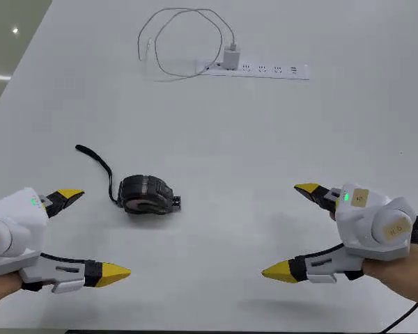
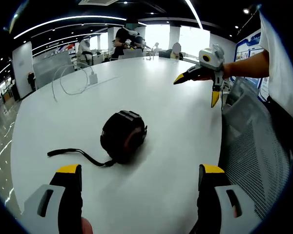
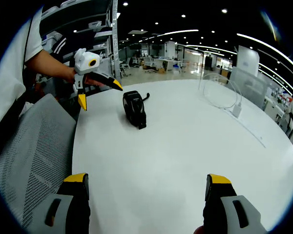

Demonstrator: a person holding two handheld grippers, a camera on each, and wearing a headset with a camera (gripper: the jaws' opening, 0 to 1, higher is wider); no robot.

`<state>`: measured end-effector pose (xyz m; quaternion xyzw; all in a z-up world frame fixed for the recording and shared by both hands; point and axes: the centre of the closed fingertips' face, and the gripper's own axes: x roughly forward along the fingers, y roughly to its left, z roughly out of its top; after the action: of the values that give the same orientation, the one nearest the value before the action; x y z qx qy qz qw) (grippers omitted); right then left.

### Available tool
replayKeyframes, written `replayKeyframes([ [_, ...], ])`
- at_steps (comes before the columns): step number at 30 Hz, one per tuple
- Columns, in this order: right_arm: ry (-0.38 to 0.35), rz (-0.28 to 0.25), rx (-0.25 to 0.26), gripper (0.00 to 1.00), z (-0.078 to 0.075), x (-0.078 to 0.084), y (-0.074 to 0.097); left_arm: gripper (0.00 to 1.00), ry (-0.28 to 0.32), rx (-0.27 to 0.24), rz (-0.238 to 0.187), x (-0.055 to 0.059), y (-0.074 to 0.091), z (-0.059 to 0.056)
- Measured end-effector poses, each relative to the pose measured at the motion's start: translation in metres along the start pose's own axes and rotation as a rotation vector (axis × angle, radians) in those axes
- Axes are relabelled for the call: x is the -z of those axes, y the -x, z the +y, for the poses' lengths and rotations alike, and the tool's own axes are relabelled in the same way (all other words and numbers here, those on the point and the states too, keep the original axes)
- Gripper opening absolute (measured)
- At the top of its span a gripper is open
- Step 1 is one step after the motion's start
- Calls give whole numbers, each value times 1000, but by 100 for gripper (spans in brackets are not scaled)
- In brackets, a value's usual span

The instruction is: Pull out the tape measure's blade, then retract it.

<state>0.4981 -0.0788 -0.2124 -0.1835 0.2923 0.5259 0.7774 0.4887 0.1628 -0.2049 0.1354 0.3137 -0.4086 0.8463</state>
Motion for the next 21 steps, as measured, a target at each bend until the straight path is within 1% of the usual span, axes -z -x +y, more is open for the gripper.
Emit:
replayKeyframes([
  [4, 8, 3, -9, 98, -1, -2, -5, 98, -13, 4, 1, -4, -3, 4],
  [12, 30, 14, -29, 98, -4, -5, -13, 97, -48, 12, 14, -8, -7, 13],
  [17, 55, 30, -45, 98, -4, -6, -19, 96, -71, 26, 25, -10, -12, 16],
  [21, 65, 33, -53, 98, -6, -8, -22, 95, -90, 39, 34, -13, -15, 18],
])
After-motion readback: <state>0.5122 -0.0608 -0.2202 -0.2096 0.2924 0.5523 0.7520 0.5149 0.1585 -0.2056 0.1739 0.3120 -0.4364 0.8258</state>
